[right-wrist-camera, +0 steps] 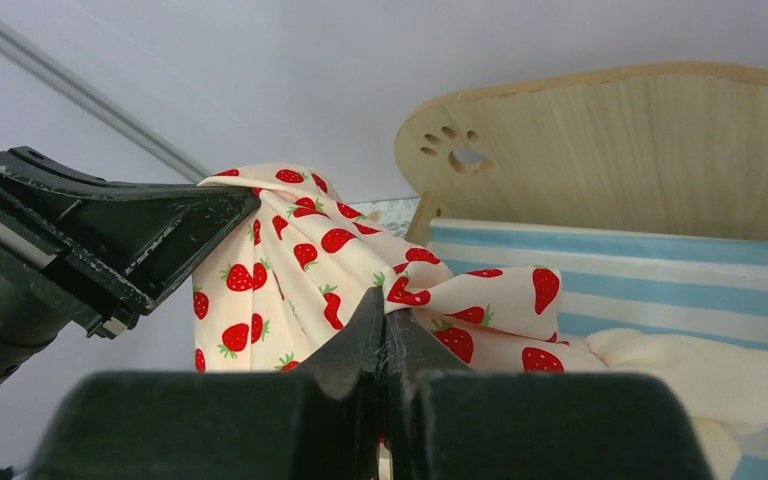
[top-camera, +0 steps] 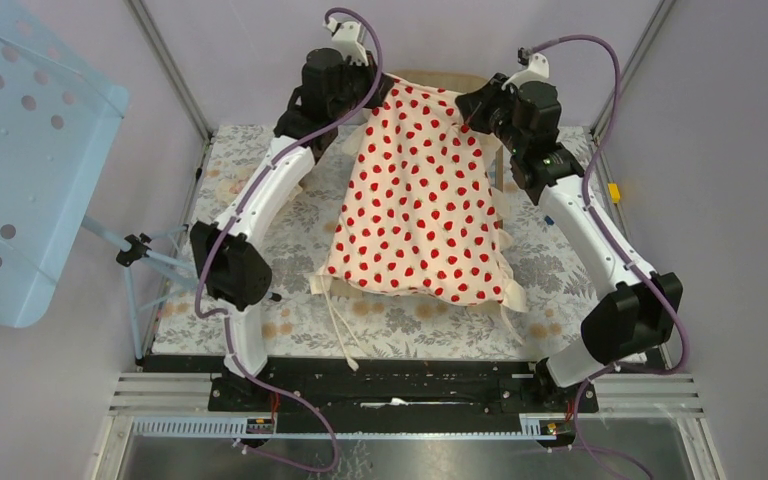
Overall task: Set up the pet bed
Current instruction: Place the mattress on the bed frame.
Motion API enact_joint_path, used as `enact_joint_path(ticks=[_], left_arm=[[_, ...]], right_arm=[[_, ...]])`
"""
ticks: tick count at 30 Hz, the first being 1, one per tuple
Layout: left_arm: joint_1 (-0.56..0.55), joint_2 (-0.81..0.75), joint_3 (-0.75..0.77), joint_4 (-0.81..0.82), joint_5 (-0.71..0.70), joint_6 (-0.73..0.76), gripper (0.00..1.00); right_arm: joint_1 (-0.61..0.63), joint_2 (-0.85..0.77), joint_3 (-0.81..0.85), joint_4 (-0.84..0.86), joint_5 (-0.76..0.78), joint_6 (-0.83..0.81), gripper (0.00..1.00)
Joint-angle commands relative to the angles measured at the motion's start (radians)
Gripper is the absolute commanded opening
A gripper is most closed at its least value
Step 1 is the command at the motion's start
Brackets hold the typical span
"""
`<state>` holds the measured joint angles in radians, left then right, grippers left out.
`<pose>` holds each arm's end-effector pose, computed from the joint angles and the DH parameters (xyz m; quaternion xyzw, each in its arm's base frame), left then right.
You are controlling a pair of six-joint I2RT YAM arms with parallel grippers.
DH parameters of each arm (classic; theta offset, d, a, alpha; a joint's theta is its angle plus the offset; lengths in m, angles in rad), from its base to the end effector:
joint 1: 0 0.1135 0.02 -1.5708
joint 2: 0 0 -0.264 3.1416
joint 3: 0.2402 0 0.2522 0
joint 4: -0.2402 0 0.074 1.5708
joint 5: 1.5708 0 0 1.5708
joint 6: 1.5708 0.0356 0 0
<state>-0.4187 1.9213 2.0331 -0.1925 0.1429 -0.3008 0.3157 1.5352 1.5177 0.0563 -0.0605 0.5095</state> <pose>0.4148 -0.1901 0.4396 0.0915 0.7291 -0.2872 0.6145 0.3473 0.1157 0.4373 0.0454 0.6918 0.3081 0.6515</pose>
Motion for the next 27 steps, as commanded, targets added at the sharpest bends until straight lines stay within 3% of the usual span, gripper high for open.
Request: enact_joint_path(ticks=[1,12,27], left_arm=[[0.103,0.068,0.108,0.079,-0.149,0.043,0.00],[0.103,0.137,0.066,0.140,-0.115,0.023,0.00],[0.104,0.245,0.146,0.150,-0.101,0.020,0.00]], right_arm=[[-0.076,0.004,0.078,0.065,0.146,-0.081,0.00],[-0.139,0.104,0.106,0.095,0.101,-0.070,0.00],[-0.189,0.226,0.220,0.080,0.064,-0.075,0.00]])
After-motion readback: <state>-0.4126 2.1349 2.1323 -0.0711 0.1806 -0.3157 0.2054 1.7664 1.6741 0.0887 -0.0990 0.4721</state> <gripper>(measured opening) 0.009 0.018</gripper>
